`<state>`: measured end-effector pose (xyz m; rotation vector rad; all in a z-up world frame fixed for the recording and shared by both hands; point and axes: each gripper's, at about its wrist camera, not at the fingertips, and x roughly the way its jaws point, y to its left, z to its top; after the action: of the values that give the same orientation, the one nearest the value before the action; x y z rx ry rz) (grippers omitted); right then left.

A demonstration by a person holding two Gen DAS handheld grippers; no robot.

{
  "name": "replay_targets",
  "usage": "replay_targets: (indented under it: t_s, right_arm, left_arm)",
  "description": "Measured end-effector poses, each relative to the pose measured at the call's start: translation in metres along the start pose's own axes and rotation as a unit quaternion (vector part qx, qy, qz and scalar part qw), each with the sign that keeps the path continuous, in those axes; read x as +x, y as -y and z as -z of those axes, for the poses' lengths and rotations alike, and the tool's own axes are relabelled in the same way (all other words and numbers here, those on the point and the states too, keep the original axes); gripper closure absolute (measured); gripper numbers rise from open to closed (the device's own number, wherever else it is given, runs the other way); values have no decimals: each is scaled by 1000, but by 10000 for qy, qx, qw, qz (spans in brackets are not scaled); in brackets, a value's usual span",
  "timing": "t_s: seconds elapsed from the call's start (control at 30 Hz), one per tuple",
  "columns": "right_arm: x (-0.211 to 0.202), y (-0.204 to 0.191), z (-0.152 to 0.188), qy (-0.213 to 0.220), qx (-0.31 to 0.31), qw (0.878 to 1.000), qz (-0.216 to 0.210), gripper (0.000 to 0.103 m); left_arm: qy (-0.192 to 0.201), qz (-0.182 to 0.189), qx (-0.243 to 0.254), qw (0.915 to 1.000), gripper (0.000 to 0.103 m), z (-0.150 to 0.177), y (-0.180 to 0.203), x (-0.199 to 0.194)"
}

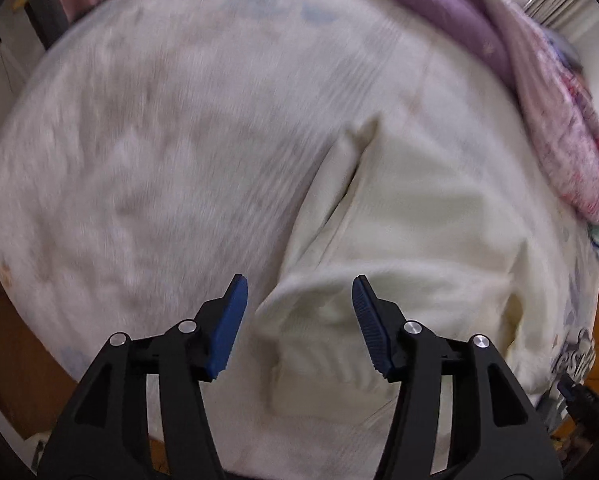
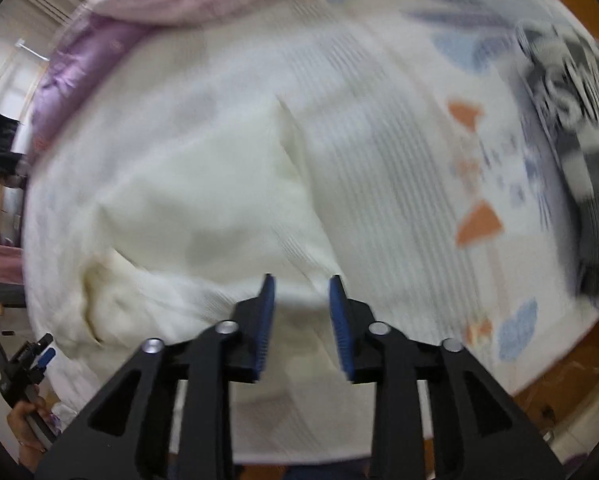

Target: Fold large clothes

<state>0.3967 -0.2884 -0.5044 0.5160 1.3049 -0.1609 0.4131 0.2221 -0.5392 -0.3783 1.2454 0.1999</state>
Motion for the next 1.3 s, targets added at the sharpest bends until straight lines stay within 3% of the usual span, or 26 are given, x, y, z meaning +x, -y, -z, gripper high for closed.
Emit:
replay_targets:
  t_s: [0.1, 0.13, 0.17, 0.2, 0.23, 0.4, 0.43, 0.47, 0.6, 0.7, 0.77, 0.83, 0.93, 1.03, 1.1, 1.13, 1.17, 1.23, 1.3]
  right_arm:
    - [5, -33, -22, 160, -308, 9991, -252, 69]
    - [12, -50, -28, 150, -436, 9980, -425, 69]
    - [22, -60, -30, -4, -503, 9970, -588, 69]
    - [37, -75, -32, -245, -575, 9951, -766, 69]
    - [53, -91, -30, -322, -679, 9933, -875, 69]
    - [123, -134, -6, -1134, -1086, 9846, -767, 69]
    - [136, -134, 2, -1426, -1023, 9821, -689, 69]
    - [136, -132, 7, -1488, -980, 9814, -712, 69]
    - [121, -121, 33, -1833, -1041, 9732, -914, 69]
    - [101, -107, 54, -2099, -1174, 9676, -764, 69]
    - [81, -103, 65, -2081, -1220, 9679, -707, 69]
    - [57, -100, 57, -1674, -1007, 9774, -811, 69]
    - [46, -109, 31, -1094, -674, 9860, -1062, 69]
    - [70, -136, 6, -944, -764, 9867, -1084, 69]
    - [100, -152, -7, -1151, -779, 9841, -1104, 69]
    - [116, -161, -13, -1246, -792, 9835, -1041, 69]
    - [126, -166, -12, -1395, -904, 9811, -990, 69]
    - [144, -171, -4, -1649, -1138, 9768, -759, 69]
    - [145, -172, 13, -1911, -1263, 9699, -829, 69]
  left_arm:
    - [637, -57, 215, 9977, 45, -17, 28, -26]
    - [727, -12, 291, 9969, 40, -19, 34, -30]
    - [673, 109, 410, 9968, 29, -21, 44, -28]
    - [344, 384, 602, 9969, 27, -24, 58, -14]
    - [202, 424, 692, 9965, 27, -25, 63, -4]
    - [-674, 361, 1063, 9914, 27, -15, 93, 68]
    - [-939, 151, 1148, 9888, 28, -7, 94, 79]
    - [-1044, 60, 1199, 9873, 30, 1, 92, 81]
    - [-1192, 272, 998, 9875, 30, 26, 65, 58]
    - [-1342, 262, 814, 9873, 30, 43, 39, 43]
    - [-1269, 277, 705, 9890, 30, 48, 27, 30]
    - [-1064, 332, 519, 9924, 29, 48, 19, 15]
    - [-619, 818, 43, 9947, 29, 29, 21, 6]
    - [-461, 943, 180, 9943, 29, 5, 51, 19]
    - [-407, 1182, 357, 9915, 29, -9, 76, 32]
    - [-453, 1225, 509, 9901, 29, -16, 89, 43]
    - [-694, 1037, 702, 9897, 29, -20, 105, 59]
    - [-1245, 923, 900, 9838, 29, -14, 123, 91]
    - [-1543, 770, 1083, 9791, 29, -2, 125, 101]
